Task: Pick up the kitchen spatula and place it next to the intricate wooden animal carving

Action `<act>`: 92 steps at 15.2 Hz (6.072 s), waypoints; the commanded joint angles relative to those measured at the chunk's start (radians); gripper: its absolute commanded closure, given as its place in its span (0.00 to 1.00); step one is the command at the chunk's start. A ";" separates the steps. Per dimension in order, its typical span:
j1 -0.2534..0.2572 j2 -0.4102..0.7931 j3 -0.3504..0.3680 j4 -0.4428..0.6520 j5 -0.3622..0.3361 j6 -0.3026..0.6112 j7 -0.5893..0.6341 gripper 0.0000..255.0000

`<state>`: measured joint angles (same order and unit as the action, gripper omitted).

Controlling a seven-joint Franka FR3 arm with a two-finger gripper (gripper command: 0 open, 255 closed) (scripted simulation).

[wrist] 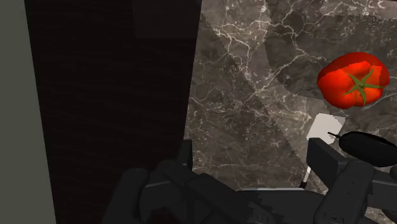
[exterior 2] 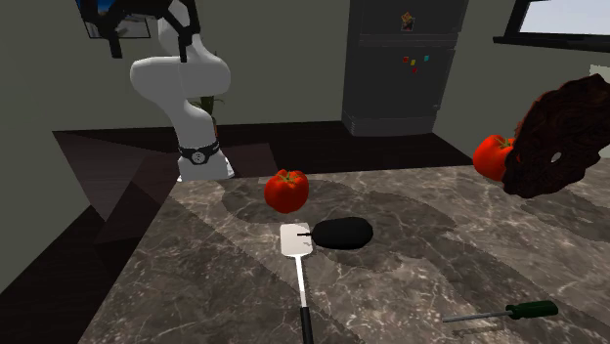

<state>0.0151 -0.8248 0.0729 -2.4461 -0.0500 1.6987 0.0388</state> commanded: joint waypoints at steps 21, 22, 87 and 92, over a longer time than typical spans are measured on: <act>-0.001 0.649 0.214 0.059 0.036 0.574 0.357 0.00; -0.002 0.689 0.222 0.077 0.025 0.595 0.378 0.00; 0.019 0.931 0.258 0.446 -0.032 0.458 0.521 1.00; 0.018 0.907 0.259 0.486 -0.020 0.395 0.511 1.00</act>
<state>0.0334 0.0867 0.3320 -1.9700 -0.0723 2.1083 0.5523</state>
